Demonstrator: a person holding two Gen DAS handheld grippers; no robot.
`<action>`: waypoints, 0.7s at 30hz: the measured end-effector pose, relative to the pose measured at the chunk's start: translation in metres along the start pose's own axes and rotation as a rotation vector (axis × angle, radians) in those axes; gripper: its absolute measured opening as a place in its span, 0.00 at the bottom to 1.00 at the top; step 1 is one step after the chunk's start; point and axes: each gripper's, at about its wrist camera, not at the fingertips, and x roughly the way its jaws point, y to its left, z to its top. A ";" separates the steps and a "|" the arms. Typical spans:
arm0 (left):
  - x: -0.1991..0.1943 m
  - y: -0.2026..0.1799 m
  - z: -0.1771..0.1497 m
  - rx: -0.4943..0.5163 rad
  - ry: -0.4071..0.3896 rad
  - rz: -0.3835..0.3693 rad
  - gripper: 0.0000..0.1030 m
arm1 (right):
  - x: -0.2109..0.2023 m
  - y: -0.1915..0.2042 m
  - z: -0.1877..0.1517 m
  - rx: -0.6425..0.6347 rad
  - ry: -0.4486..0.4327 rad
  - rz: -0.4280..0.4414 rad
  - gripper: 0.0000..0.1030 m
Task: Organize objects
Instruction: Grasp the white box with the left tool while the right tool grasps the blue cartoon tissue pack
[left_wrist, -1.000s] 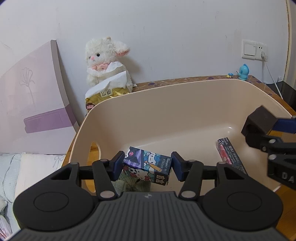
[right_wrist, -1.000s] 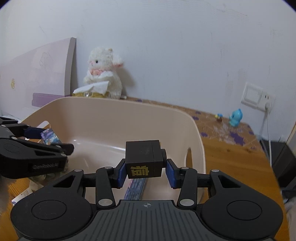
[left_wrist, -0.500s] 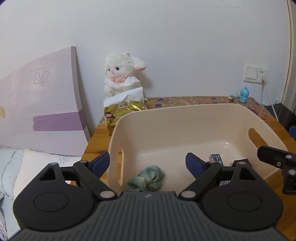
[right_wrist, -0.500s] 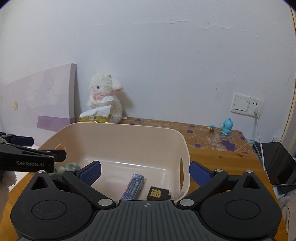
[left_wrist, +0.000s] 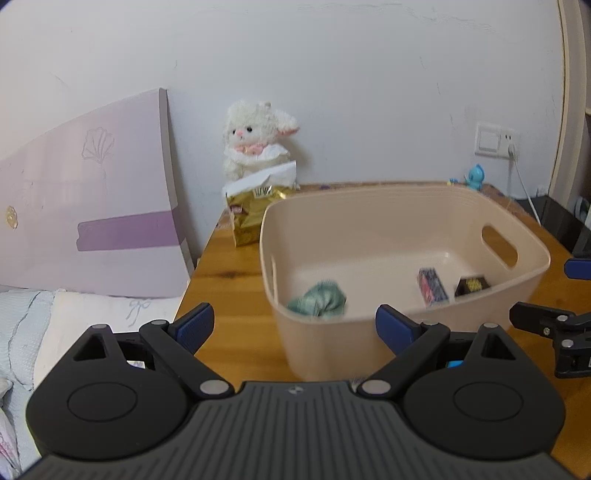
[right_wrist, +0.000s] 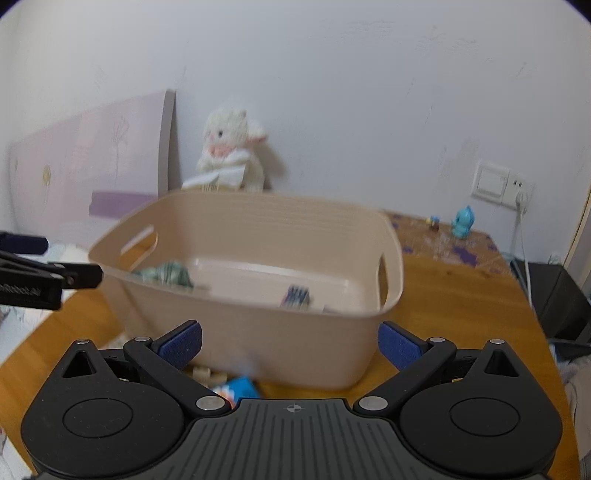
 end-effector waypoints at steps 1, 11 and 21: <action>0.000 0.001 -0.004 0.007 0.007 0.001 0.92 | 0.003 0.001 -0.004 0.001 0.015 0.003 1.00; 0.016 0.009 -0.047 0.051 0.104 -0.011 0.93 | 0.018 0.003 -0.037 0.022 0.122 0.045 1.00; 0.040 0.010 -0.073 0.068 0.194 -0.031 0.93 | 0.040 0.013 -0.062 0.000 0.228 0.089 1.00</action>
